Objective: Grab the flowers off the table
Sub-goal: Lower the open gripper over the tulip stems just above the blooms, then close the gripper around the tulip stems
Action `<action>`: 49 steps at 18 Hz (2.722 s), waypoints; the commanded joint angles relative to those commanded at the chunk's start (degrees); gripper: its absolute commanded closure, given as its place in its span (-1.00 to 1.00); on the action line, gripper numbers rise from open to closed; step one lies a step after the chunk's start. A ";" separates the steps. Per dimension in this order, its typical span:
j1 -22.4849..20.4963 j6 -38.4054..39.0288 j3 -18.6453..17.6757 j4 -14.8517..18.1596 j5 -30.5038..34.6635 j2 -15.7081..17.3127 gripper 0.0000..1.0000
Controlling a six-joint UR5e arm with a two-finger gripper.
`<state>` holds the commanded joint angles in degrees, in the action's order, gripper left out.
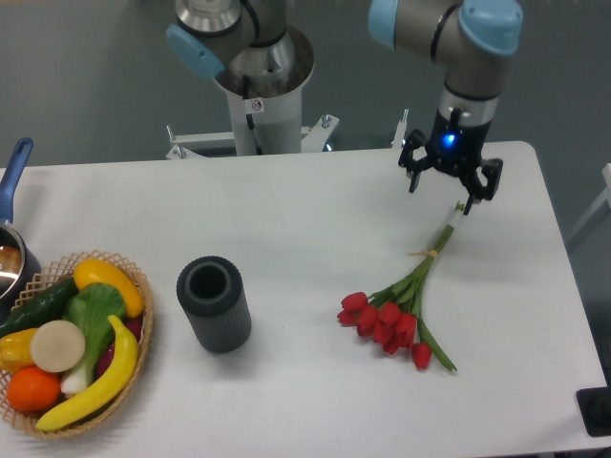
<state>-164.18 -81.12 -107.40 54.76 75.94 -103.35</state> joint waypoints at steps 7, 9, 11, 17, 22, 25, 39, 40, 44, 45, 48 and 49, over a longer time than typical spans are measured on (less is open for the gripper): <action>2.11 0.53 1.14 -1.94 -0.09 -5.19 -1.00; 2.11 0.27 1.76 -2.02 0.00 -6.07 -1.00; 2.20 0.26 2.72 -2.29 0.00 -7.65 -1.00; 3.34 0.70 3.96 -3.95 0.00 -10.90 -1.00; 4.31 0.79 5.45 -6.42 -0.09 -13.54 -1.00; 4.31 0.88 6.15 -6.42 0.00 -14.78 -1.00; 5.28 0.88 5.71 -6.51 1.40 -15.83 -0.53; 5.28 0.88 5.80 -6.51 1.58 -15.75 -0.40; 5.28 0.97 5.98 -6.51 1.58 -15.57 -0.09; 5.28 1.14 5.98 -6.51 1.58 -15.57 -0.07; 5.28 1.32 6.15 -6.51 1.58 -15.39 0.01; 5.28 1.58 6.15 -6.51 1.58 -15.39 0.10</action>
<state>-158.91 -79.54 -101.25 48.25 77.52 -118.74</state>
